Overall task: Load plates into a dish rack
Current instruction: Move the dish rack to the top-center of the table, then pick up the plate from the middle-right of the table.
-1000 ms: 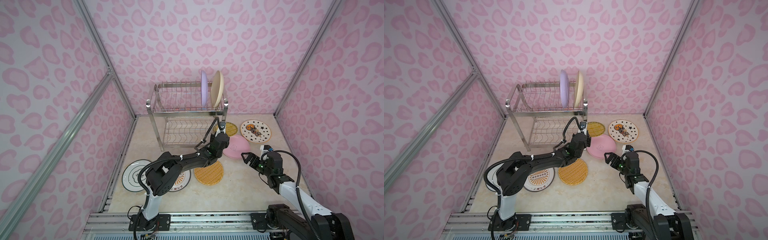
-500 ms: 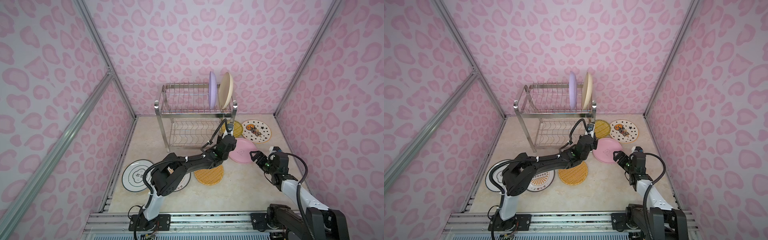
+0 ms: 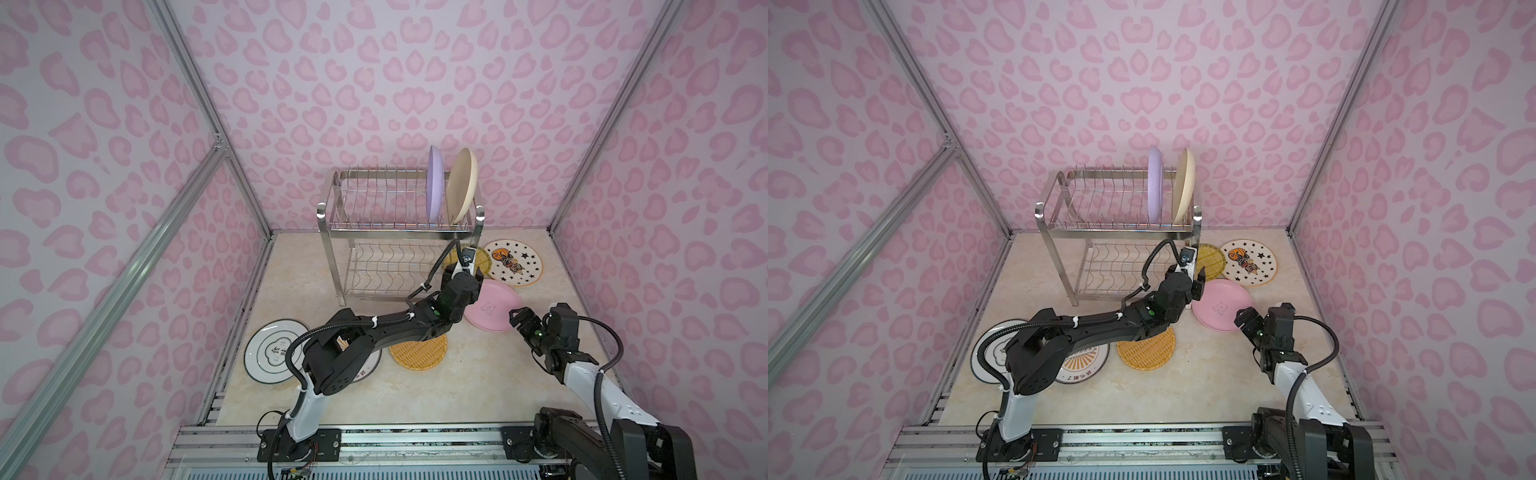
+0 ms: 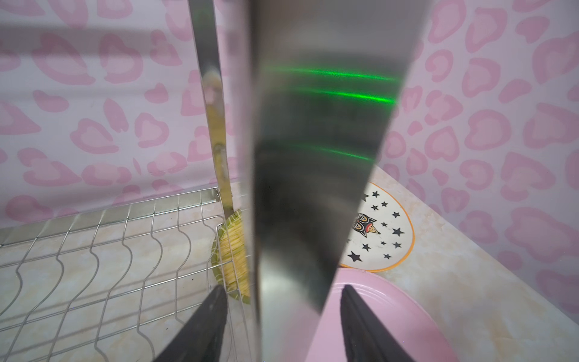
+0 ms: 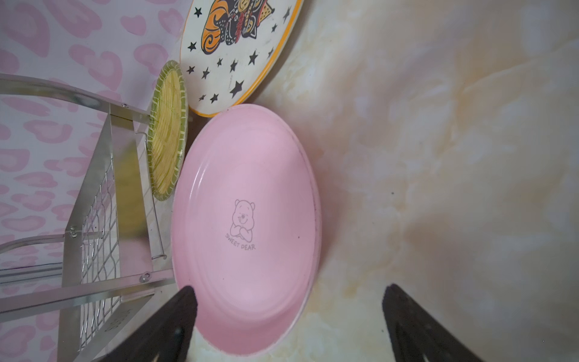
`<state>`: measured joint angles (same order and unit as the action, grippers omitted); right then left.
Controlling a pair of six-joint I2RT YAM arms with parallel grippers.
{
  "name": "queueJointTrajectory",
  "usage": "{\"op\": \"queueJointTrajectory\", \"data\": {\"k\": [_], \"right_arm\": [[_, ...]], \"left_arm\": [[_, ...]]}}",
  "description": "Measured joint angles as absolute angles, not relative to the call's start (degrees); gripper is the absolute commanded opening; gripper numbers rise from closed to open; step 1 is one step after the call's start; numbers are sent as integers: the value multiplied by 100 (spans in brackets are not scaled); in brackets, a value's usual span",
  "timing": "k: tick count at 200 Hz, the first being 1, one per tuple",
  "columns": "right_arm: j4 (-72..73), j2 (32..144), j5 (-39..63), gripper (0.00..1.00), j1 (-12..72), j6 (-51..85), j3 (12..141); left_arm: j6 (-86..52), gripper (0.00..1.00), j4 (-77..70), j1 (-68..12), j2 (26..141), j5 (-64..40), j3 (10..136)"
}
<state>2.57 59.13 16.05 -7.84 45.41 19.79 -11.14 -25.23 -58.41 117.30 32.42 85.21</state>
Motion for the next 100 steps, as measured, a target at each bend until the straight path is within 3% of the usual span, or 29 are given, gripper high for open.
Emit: {"op": "queueJointTrajectory", "data": {"k": [41,71,100], "right_arm": [[58,5872,1459,86,-860,4547,1935],[69,6176,1509,81,-862,4547,2038],[235,6659,1680,69,-862,4545,2244]], "left_arm": [[-1205,89,-2475,-5811,11030,3120,8322],[-1389,95,-2224,-5734,10274,2845,7754],[-1573,95,-1951,-5706,9365,2539,7026]]}}
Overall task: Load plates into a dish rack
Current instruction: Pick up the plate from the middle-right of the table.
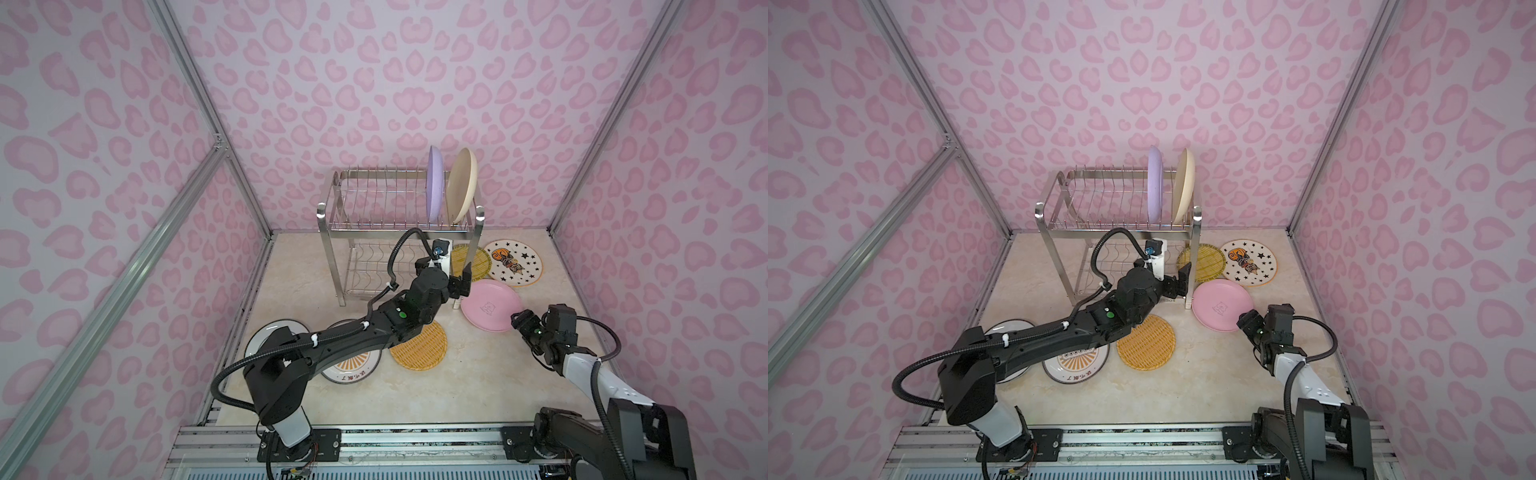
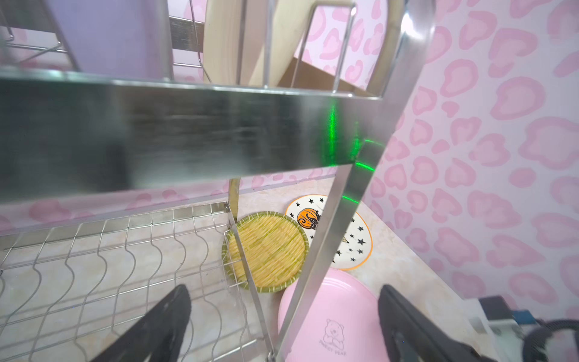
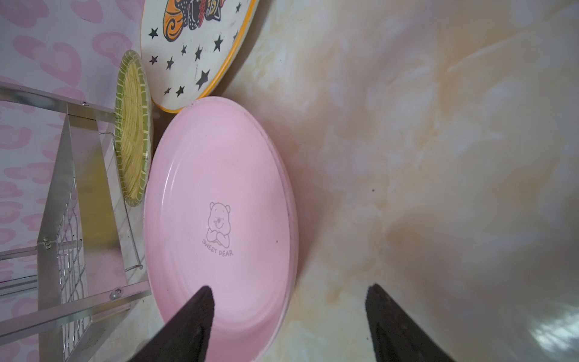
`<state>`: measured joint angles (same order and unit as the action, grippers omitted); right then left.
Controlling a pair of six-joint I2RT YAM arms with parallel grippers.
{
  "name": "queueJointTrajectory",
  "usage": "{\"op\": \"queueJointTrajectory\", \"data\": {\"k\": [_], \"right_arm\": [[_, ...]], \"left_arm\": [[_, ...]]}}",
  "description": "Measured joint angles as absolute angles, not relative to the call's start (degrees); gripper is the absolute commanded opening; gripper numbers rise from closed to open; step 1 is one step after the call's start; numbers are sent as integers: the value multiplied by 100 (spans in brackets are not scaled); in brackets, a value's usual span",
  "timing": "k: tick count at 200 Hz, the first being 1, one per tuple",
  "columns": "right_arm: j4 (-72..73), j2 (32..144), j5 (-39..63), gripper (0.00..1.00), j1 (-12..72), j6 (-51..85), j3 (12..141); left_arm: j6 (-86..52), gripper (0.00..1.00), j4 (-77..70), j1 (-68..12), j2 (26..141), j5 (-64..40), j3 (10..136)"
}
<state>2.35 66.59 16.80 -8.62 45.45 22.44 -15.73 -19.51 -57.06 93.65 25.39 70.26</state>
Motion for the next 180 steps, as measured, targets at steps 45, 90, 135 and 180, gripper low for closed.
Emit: {"op": "queueJointTrajectory", "data": {"k": [45,90,135,180], "right_arm": [[405,7502,1929,56,-687,4528,2615],[746,8036,2128,33,-674,4613,2657],[742,7736,2025,17,-650,4698,2550],[655,7811,2008,0,-803,4587,2617]], "left_arm": [[-2032,95,-1706,-5695,8062,2217,5927],[-2438,95,-1352,-5684,6807,2250,5039],[-2681,95,-928,-5671,5940,2521,4560],[-2810,95,-552,-5662,5247,2679,4375]]}}
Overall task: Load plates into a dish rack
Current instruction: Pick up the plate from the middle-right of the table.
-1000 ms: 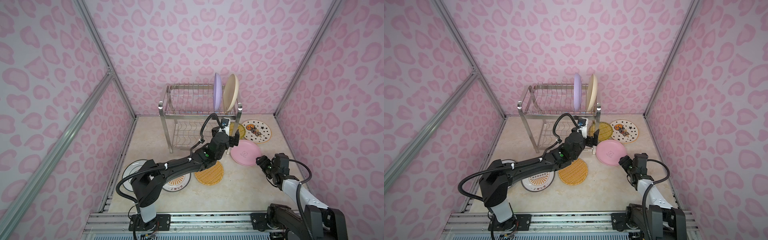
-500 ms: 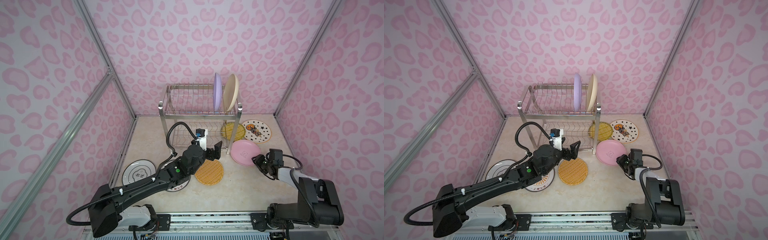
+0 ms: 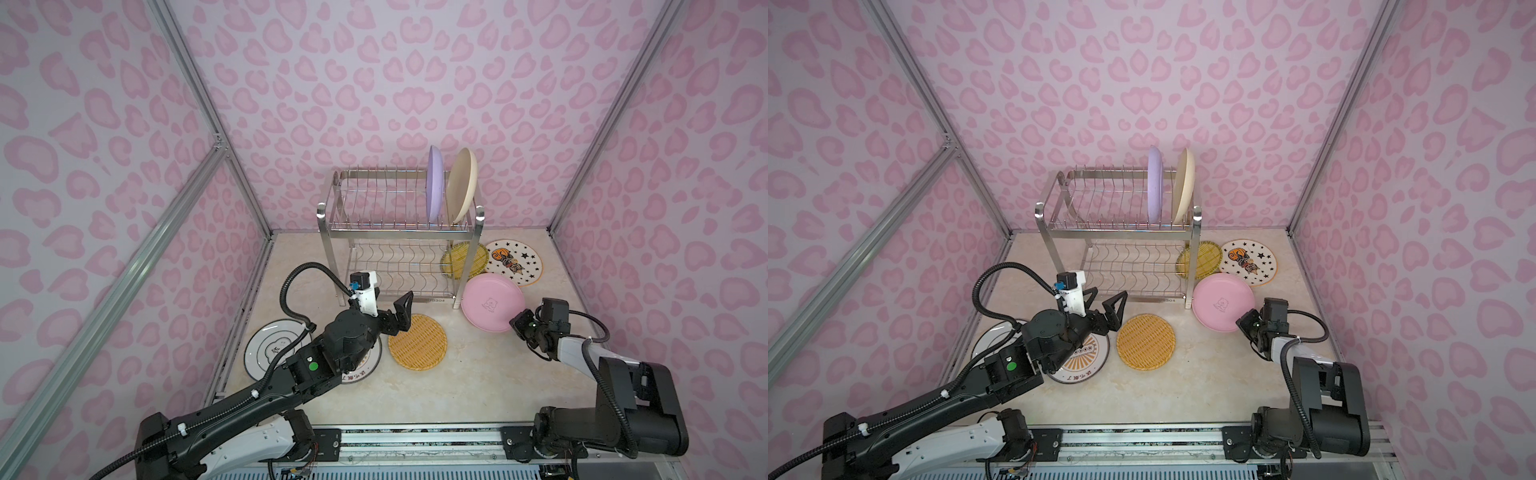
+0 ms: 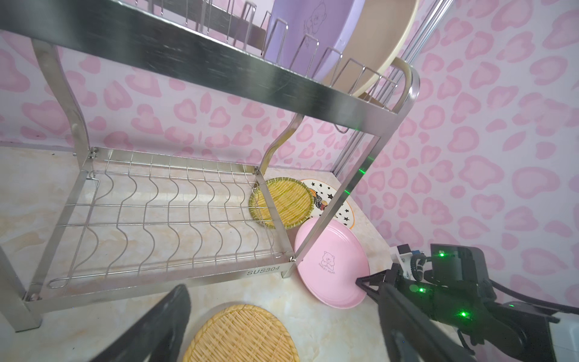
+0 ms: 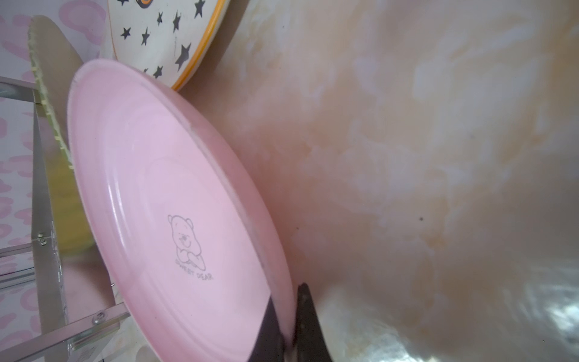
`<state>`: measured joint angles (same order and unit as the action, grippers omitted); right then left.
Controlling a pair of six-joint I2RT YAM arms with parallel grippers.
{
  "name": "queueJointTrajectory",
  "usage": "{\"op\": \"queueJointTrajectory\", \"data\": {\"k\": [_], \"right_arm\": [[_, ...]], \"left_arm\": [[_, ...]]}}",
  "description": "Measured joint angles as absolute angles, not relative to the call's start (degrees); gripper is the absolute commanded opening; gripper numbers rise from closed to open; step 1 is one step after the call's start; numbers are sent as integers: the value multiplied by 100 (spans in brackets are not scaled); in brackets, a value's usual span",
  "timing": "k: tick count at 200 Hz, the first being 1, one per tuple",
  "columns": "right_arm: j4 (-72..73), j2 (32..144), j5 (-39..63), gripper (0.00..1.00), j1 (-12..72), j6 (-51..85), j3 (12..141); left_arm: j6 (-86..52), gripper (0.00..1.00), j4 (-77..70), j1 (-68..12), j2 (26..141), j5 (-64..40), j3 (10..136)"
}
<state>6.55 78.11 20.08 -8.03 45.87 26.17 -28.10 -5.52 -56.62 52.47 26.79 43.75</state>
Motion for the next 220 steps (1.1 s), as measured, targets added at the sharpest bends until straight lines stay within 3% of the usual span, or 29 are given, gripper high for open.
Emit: {"op": "queueJointTrajectory", "data": {"k": [44,179,220], "right_arm": [[158,7172,1946,0,-836,4388,2655],[-2154,4303,294,0,-797,3795,3164],[-2604,3754,-462,0,-215,3527,3551]], "left_arm": [[-2847,100,-237,-5640,4803,2751,4366],[-3616,97,497,-5518,5162,2108,4724],[-3896,97,510,-5470,5393,1544,4864]]}}
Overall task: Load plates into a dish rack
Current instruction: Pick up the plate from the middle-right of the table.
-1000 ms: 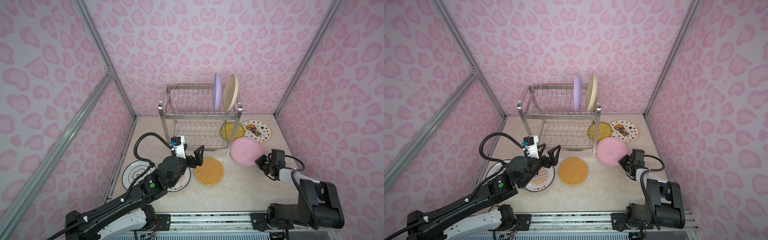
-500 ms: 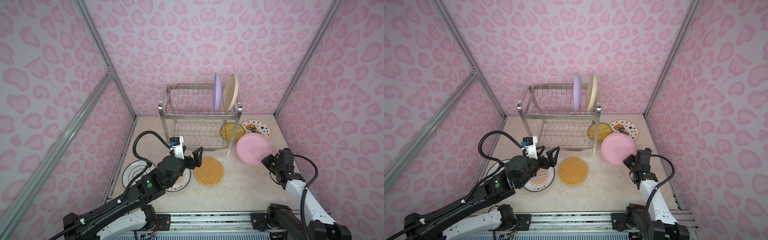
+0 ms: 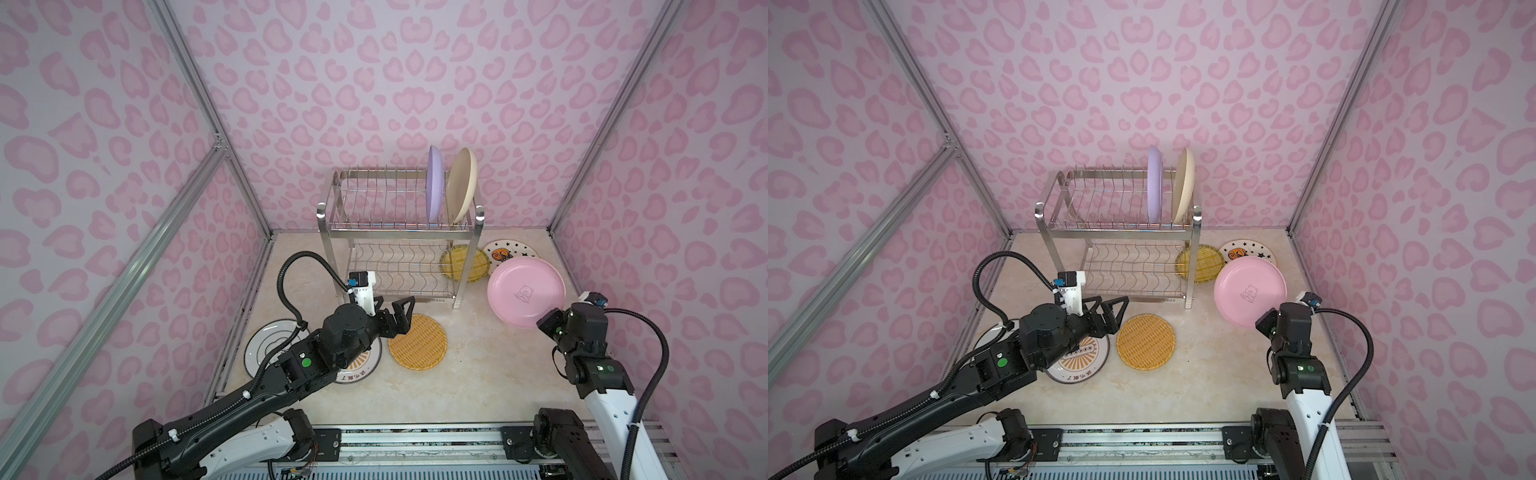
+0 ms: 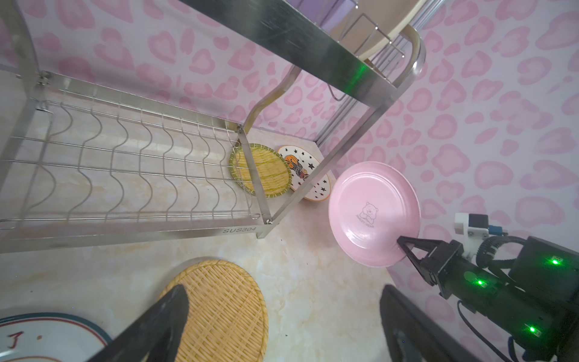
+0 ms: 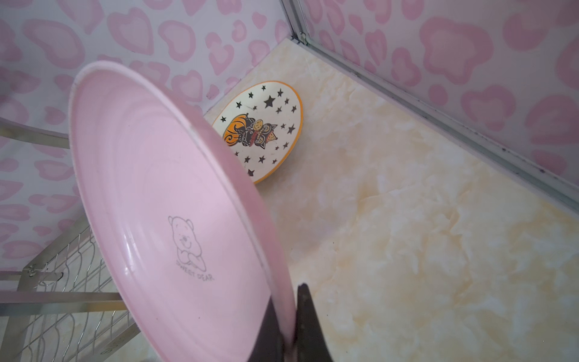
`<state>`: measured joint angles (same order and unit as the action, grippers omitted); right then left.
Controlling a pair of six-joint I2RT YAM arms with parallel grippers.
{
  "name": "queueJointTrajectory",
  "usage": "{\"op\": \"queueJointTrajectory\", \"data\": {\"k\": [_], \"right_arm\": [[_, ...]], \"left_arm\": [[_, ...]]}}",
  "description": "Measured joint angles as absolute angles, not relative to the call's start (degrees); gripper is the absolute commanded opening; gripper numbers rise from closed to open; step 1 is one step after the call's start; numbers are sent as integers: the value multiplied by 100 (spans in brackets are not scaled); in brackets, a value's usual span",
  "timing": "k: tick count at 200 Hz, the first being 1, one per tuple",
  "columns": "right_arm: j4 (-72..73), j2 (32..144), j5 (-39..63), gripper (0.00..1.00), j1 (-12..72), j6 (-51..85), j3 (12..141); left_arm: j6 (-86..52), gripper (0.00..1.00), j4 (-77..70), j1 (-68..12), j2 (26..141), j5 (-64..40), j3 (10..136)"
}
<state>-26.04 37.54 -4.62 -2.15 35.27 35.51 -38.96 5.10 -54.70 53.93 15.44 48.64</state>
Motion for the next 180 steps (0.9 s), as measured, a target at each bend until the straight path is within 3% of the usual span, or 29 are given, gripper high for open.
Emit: {"op": "queueJointTrajectory", "data": {"k": [56,112,141,180], "right_arm": [[-2821,3688,-2434,0,1315,2952,4355],[-2495,3472,-4292,0,2622,2010,4353],[-1579,3406,-5116,0,3275,1214,3999],[803,3592,-5896,0,4027,-644,3232]], "left_arm": [[-4178,97,438,-5419,6018,738,5253],[-4654,97,-84,-5358,6624,-395,6042],[-5186,100,-626,-5345,7155,-1048,6632],[-6010,94,-1090,-5336,8235,-1804,7811]]}}
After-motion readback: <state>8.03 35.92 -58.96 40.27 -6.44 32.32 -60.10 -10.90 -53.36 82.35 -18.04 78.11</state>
